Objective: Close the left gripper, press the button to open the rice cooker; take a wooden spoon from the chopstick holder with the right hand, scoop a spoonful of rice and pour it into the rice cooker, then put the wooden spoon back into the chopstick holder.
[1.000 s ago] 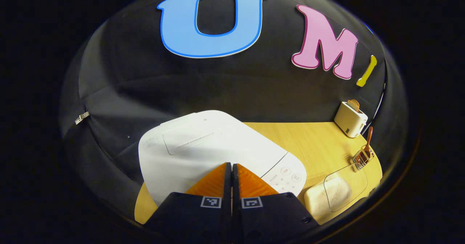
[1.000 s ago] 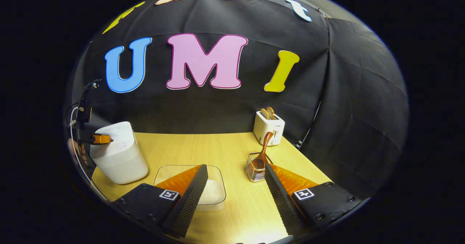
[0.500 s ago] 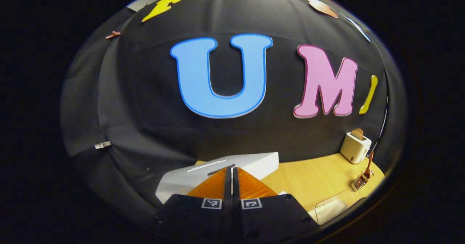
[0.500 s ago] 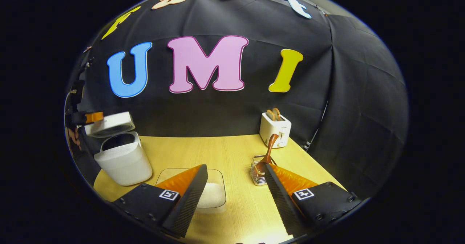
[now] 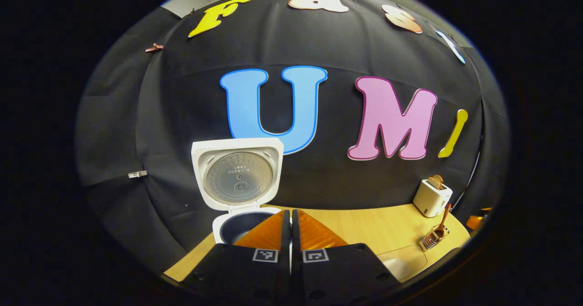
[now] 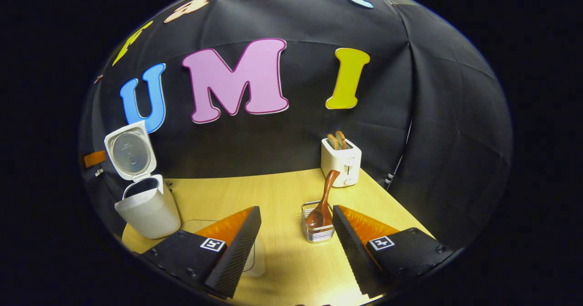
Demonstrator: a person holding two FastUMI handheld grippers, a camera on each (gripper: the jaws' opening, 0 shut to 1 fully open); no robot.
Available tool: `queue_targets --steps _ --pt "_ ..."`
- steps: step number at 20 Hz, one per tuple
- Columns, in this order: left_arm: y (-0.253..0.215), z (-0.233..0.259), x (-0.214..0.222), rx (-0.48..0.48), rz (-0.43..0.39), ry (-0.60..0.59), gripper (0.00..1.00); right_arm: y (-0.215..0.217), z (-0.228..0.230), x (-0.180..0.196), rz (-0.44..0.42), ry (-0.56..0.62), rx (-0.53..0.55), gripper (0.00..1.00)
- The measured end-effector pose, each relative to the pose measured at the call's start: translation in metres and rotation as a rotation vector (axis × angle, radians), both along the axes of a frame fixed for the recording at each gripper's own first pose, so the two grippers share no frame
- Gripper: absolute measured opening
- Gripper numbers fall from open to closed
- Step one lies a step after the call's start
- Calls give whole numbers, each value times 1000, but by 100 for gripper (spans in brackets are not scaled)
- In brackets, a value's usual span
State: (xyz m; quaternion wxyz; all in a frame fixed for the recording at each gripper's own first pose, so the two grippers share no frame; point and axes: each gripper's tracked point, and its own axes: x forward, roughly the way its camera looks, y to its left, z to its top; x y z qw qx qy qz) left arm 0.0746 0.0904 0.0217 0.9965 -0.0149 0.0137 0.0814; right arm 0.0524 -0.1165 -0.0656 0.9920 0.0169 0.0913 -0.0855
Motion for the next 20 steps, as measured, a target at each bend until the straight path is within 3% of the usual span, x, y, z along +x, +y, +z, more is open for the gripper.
queue_targets --steps 6,11,13,16,20 --pt "-50 -21 -17 85 -67 30 5 -43 2 55 27 28 50 99" --pt "-98 -33 -17 -72 -155 49 9 -68 -24 100 63 108 102 99" --pt "-107 -42 -18 -100 -154 63 29 -72 -42 117 82 162 135 99" --pt "-120 -51 -25 -101 -164 91 99 -82 -76 141 83 244 195 99" --pt "-124 -67 -27 -108 -121 122 96 -93 -113 174 76 335 288 99"
